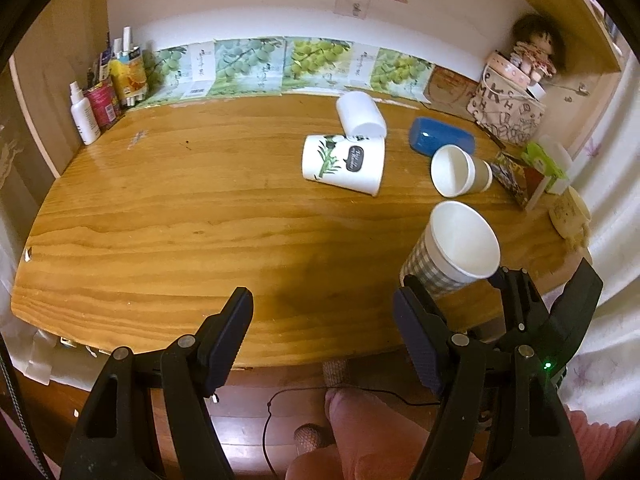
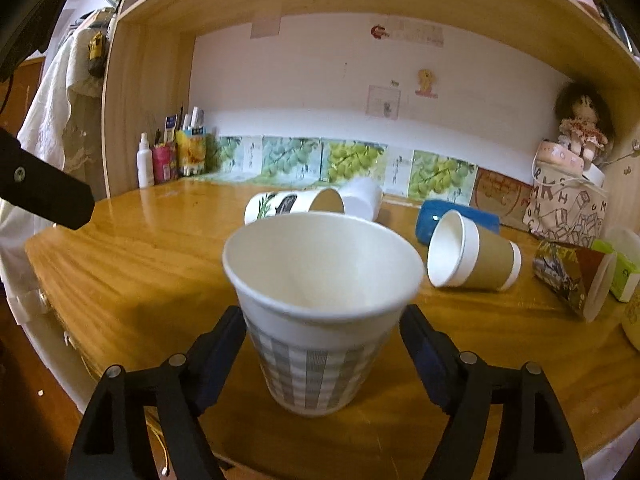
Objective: Flip cup upright
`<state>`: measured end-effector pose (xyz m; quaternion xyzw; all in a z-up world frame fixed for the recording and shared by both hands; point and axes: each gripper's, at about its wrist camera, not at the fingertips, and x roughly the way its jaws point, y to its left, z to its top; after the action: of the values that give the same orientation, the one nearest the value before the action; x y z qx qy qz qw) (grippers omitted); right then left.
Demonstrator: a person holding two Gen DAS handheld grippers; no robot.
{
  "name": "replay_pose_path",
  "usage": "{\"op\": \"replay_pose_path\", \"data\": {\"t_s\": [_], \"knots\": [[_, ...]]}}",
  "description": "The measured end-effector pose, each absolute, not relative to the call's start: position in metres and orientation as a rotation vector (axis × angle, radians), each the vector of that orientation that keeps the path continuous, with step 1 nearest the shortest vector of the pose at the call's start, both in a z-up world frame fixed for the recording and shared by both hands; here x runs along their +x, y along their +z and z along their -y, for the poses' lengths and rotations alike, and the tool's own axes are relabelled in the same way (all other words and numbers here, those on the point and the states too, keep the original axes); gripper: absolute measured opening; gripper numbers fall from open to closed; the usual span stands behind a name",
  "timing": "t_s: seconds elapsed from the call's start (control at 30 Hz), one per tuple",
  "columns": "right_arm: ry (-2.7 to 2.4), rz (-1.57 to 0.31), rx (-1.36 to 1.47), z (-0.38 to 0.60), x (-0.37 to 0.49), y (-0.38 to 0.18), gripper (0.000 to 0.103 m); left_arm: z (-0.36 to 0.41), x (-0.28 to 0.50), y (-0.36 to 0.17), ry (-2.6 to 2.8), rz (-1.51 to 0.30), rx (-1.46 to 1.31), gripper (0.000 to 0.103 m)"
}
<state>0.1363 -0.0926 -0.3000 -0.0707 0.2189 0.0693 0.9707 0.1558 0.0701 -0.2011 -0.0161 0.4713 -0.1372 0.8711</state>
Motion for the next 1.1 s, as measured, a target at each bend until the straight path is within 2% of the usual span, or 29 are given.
{"op": "replay_pose_path", "data": {"t_s": [0.2,0.27,0.4,0.47,0.67,0.73,0.77,0.8,0.83,0.9,1.1], "knots": [[0.134,-0.562,-0.103,0.096,0.124,-0.284,0.08,-0.072,0.157,-0.184,-0.29,-1.073,-0.052,0.076],[0.14,-0.602,-0.094,0.098,0.117,-0.272,0.083,-0.073,0.156,-0.176,-0.28,-1.083,-0.083,0.076],[0.161,-0.68,-0.127,0.1,0.101,-0.244,0.084,-0.074,0.153,-0.159,-0.222,-1.018,-0.122,0.076],[0.175,-0.719,-0.116,0.103,0.097,-0.233,0.09,-0.076,0.151,-0.152,-0.208,-0.983,-0.148,0.076],[0.176,-0.834,-0.011,0.116,0.082,-0.19,0.09,-0.078,0.134,-0.122,-0.133,-0.926,-0.186,0.076],[0.176,-0.837,0.006,0.119,0.074,-0.172,0.09,-0.077,0.125,-0.109,-0.107,-0.908,-0.182,0.085],[0.181,-0.827,0.01,0.12,0.067,-0.16,0.091,-0.075,0.119,-0.1,-0.084,-0.891,-0.175,0.085],[0.176,-0.826,0.005,0.12,0.065,-0.152,0.093,-0.073,0.115,-0.094,-0.074,-0.877,-0.171,0.087],[0.167,-0.824,-0.004,0.121,0.063,-0.143,0.101,-0.071,0.11,-0.088,-0.071,-0.863,-0.167,0.091],[0.152,-0.812,-0.002,0.123,0.057,-0.125,0.103,-0.067,0.101,-0.078,-0.071,-0.836,-0.154,0.099],[0.125,-0.744,0.023,0.127,0.041,-0.086,0.103,-0.06,0.076,-0.054,0.016,-0.738,-0.097,0.103]]}}
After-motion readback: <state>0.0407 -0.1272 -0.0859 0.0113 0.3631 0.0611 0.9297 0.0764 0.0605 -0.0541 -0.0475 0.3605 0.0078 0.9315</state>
